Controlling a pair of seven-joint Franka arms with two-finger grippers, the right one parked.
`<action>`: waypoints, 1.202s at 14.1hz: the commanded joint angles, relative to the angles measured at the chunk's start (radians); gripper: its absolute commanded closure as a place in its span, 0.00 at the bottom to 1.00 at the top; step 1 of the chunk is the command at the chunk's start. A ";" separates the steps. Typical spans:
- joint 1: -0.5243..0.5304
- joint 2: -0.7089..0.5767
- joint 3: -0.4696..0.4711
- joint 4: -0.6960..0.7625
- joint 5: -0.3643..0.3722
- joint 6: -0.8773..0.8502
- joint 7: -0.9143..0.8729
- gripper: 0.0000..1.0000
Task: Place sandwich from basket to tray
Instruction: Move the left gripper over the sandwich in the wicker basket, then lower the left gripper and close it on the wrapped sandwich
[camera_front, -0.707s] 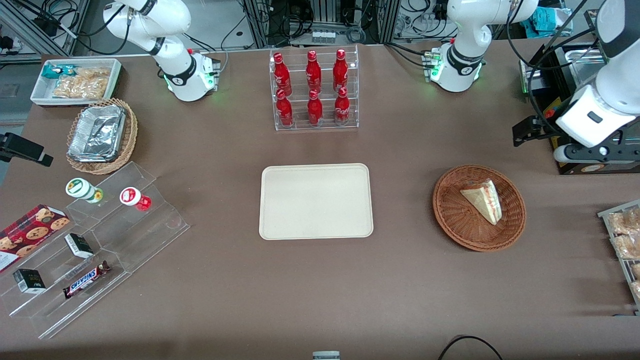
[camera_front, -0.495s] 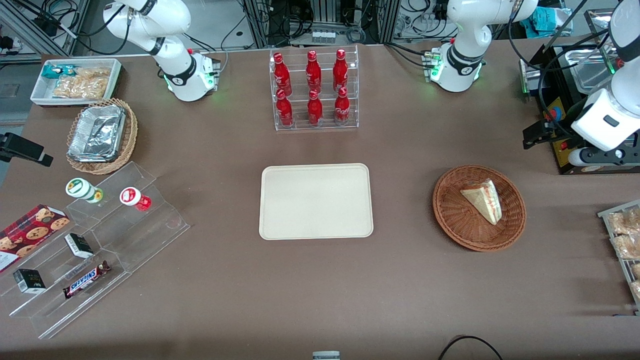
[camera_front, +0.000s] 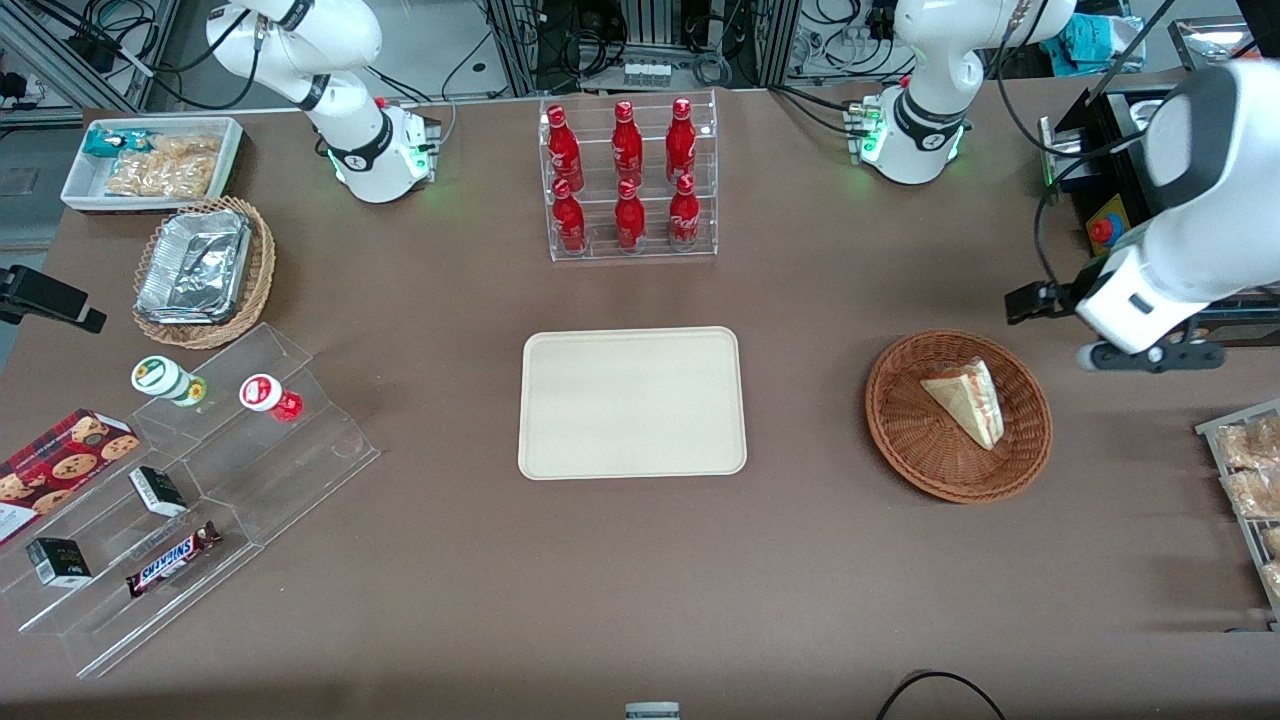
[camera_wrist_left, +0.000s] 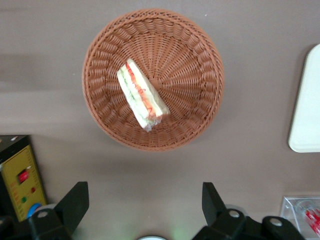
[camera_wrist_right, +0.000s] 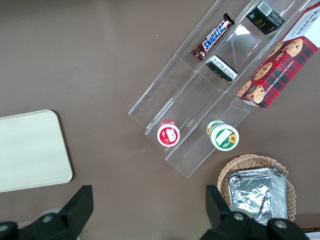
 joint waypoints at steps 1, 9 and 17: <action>0.010 -0.030 -0.005 -0.180 0.002 0.172 -0.005 0.00; 0.040 0.035 -0.007 -0.403 -0.006 0.597 -0.558 0.00; 0.040 0.187 -0.007 -0.404 -0.013 0.740 -0.792 0.05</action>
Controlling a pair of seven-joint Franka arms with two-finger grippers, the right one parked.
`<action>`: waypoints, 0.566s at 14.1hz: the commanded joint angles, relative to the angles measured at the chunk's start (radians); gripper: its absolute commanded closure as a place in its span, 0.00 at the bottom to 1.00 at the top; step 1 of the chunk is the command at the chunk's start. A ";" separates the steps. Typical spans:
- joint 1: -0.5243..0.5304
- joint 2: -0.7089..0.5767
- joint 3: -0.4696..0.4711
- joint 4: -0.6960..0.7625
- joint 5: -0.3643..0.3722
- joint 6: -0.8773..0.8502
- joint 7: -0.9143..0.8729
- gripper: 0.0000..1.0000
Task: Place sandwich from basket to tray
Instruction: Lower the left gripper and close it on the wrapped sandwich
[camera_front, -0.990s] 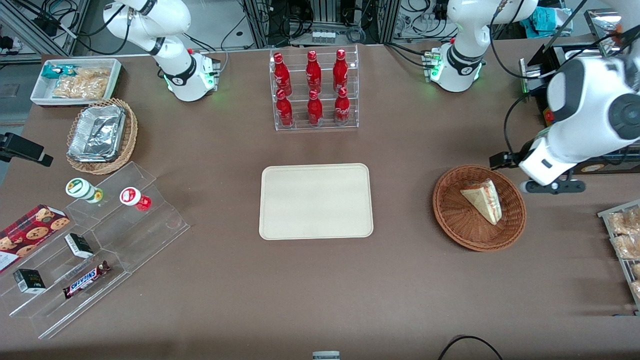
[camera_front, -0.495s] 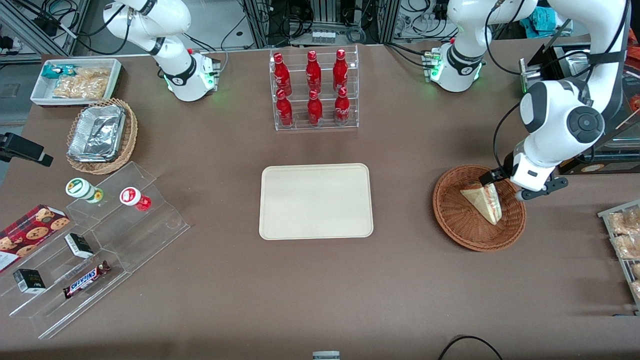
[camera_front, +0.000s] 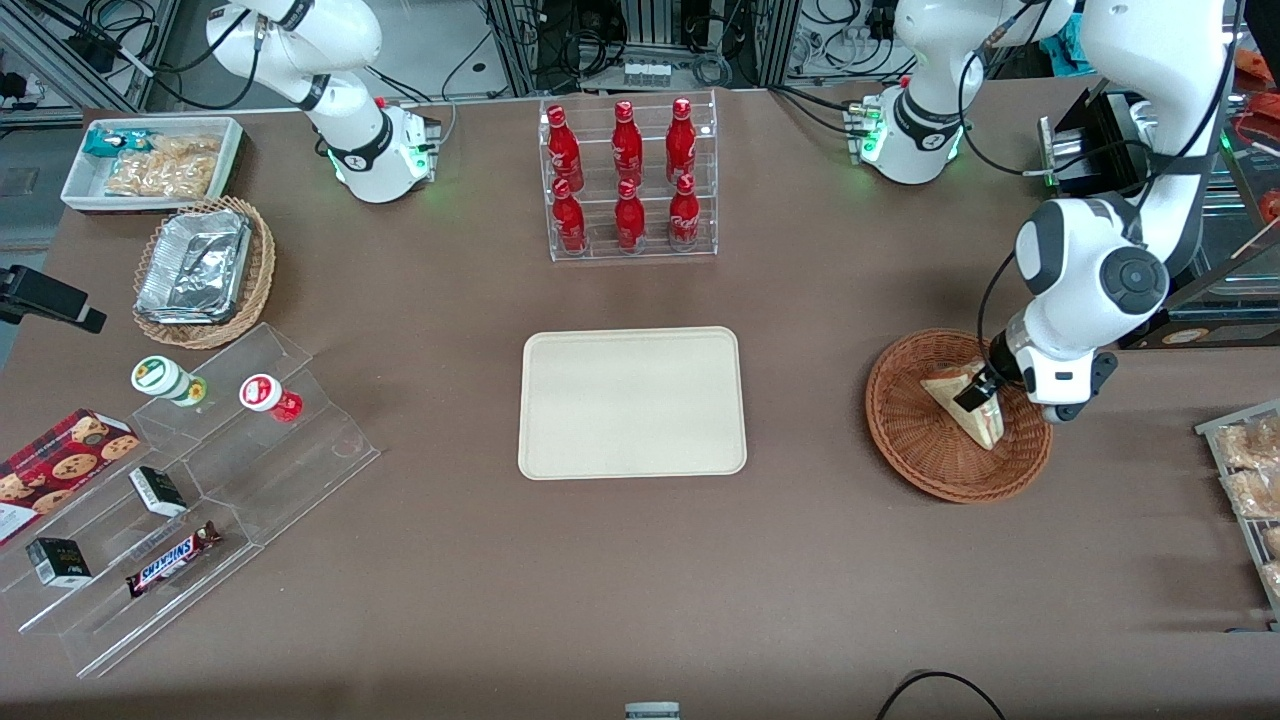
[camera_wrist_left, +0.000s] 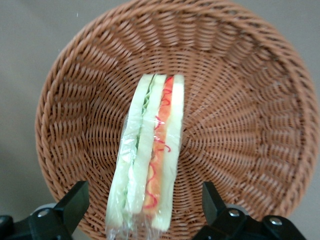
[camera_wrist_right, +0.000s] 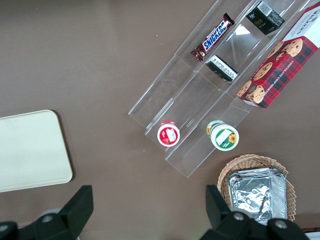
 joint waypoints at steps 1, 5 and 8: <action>0.009 0.032 -0.009 0.001 -0.008 0.027 -0.053 0.41; 0.003 0.012 -0.010 0.012 -0.002 -0.031 -0.052 0.96; 0.003 -0.056 -0.013 0.032 0.000 -0.131 0.034 0.97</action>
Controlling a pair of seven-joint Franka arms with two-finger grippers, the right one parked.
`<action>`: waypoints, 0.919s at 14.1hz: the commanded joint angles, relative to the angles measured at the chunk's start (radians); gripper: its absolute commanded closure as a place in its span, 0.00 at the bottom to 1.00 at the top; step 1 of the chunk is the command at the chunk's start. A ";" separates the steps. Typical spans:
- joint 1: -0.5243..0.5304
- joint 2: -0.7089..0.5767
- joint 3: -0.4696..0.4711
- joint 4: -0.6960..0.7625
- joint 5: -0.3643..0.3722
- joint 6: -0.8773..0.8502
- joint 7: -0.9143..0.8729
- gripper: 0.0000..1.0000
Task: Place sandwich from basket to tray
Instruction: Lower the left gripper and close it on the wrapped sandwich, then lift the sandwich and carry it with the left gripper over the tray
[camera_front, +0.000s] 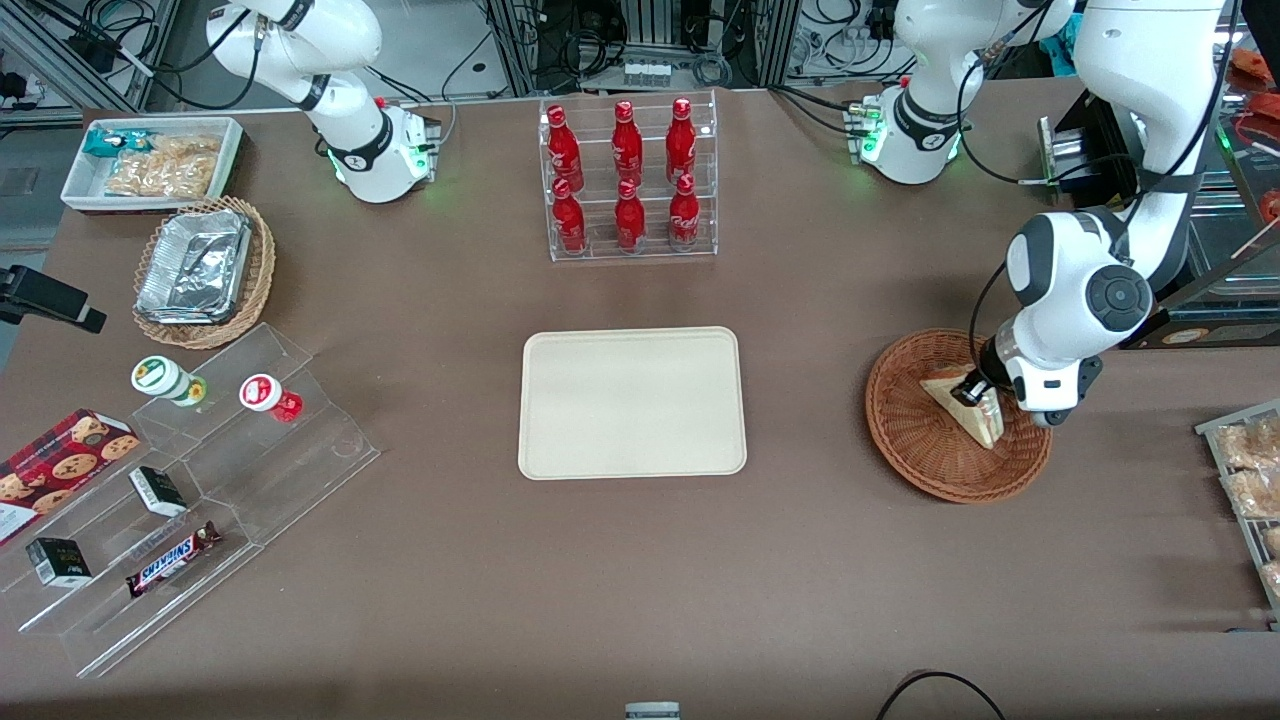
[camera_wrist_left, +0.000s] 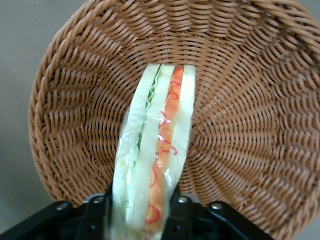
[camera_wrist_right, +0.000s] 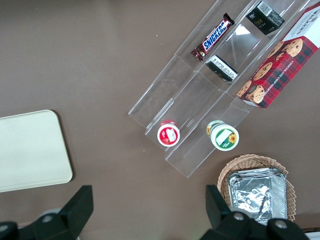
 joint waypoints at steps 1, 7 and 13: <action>0.000 -0.084 -0.010 0.024 0.000 -0.118 0.051 0.98; -0.050 -0.011 -0.157 0.292 -0.012 -0.373 0.441 0.98; -0.306 0.226 -0.201 0.585 -0.012 -0.381 0.122 1.00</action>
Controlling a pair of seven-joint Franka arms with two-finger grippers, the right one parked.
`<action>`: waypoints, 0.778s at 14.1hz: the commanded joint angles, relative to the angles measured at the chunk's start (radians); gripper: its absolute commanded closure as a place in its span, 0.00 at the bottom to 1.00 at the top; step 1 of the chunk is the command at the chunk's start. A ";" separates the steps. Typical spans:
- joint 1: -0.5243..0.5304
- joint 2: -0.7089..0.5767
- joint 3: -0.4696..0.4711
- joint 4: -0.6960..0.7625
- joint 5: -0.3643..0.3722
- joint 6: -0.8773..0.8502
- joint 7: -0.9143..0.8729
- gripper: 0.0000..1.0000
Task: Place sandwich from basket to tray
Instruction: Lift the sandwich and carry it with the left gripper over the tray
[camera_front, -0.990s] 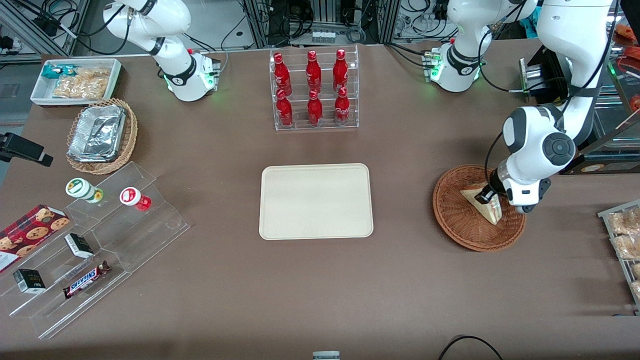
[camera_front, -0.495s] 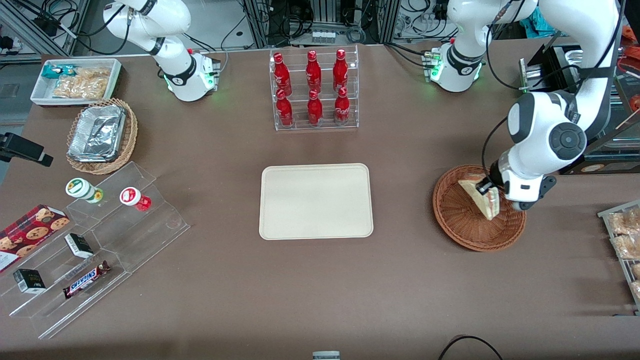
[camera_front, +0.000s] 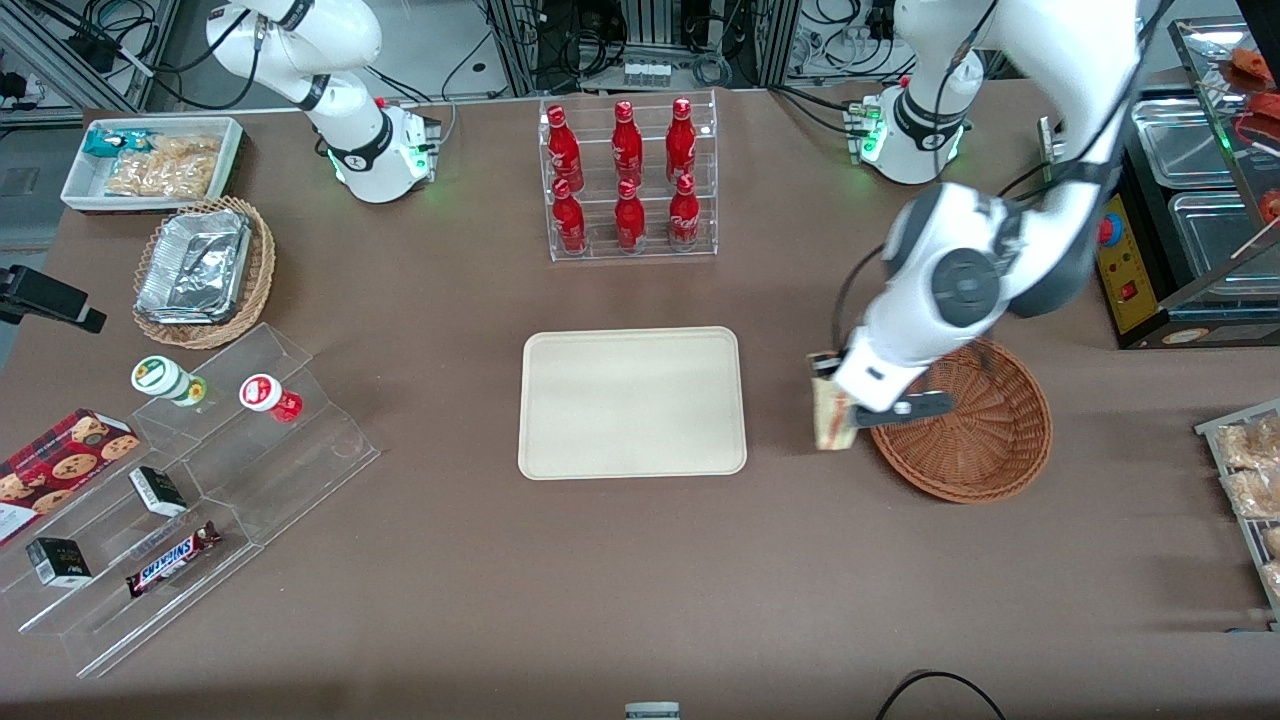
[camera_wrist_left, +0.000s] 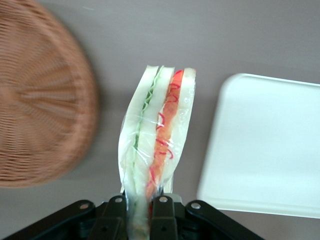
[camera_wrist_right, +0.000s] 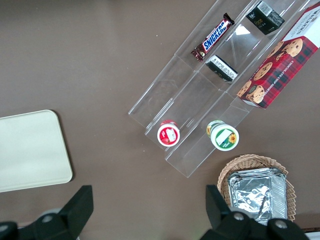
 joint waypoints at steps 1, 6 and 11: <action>-0.113 0.163 0.007 0.204 0.016 -0.035 -0.143 1.00; -0.313 0.398 0.007 0.477 0.178 -0.041 -0.456 1.00; -0.408 0.507 0.007 0.595 0.177 -0.055 -0.498 1.00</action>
